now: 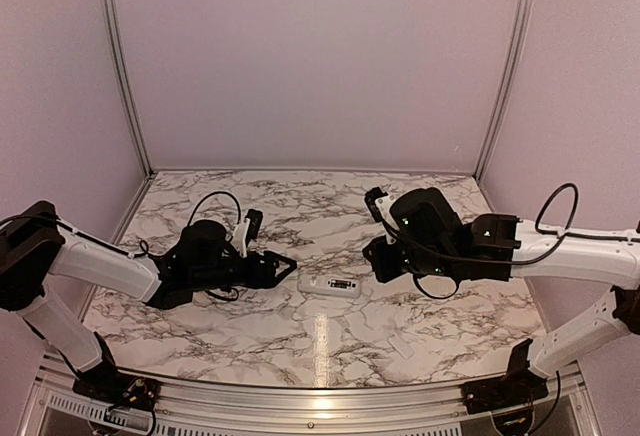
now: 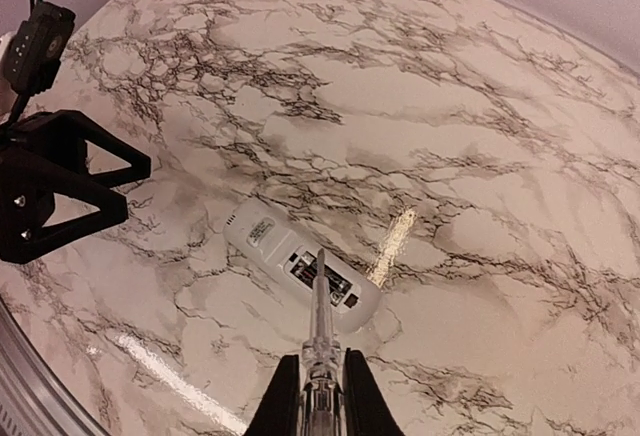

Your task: Unload the batteries from the remote control

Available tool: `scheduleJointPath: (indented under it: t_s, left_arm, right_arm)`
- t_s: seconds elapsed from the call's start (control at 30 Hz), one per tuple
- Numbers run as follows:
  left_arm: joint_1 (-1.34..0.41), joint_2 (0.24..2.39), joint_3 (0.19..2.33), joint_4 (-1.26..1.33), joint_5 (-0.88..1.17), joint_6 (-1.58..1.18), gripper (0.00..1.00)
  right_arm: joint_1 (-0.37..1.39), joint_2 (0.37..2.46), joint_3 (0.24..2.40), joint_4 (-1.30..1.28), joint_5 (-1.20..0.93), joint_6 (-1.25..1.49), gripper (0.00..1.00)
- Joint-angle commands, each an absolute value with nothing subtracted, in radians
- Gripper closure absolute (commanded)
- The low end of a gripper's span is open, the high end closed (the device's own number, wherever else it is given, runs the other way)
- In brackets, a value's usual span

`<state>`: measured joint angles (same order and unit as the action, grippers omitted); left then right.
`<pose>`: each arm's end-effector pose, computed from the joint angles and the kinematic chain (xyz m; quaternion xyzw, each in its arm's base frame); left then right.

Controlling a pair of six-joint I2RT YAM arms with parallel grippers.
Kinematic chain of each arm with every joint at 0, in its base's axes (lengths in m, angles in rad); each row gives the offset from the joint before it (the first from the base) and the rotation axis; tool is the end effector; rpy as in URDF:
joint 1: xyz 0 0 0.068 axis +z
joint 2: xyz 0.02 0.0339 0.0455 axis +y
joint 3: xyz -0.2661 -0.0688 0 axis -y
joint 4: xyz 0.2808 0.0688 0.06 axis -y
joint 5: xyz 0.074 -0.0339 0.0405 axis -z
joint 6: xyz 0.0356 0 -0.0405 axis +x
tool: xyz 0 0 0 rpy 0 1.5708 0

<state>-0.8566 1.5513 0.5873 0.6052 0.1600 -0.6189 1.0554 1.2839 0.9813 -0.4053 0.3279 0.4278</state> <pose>0.2095 -0.2504 0.1448 0.1423 0.8081 -0.4305 0.3760 0.1640 0.2662 0.2723 -0.2117 0.8735 0.1694 0.4044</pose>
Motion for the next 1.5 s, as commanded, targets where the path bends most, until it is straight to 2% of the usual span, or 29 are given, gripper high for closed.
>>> scheduleJointPath:
  t_s: [0.0, 0.63, 1.47]
  left_arm:
    - [-0.861, 1.610, 0.636, 0.577, 0.178, -0.592, 0.31]
    - [-0.862, 1.808, 0.797, 0.496, 0.140, -0.542, 0.36]
    - [-0.862, 1.883, 0.829, 0.494, 0.215, -0.536, 0.50]
  right_arm:
    - [0.969, 1.330, 1.009, -0.511, 0.257, 0.359, 1.00]
    - [0.909, 1.567, 1.125, -0.581, 0.129, 0.189, 1.00]
    - [0.909, 1.624, 1.180, -0.657, 0.115, 0.212, 1.00]
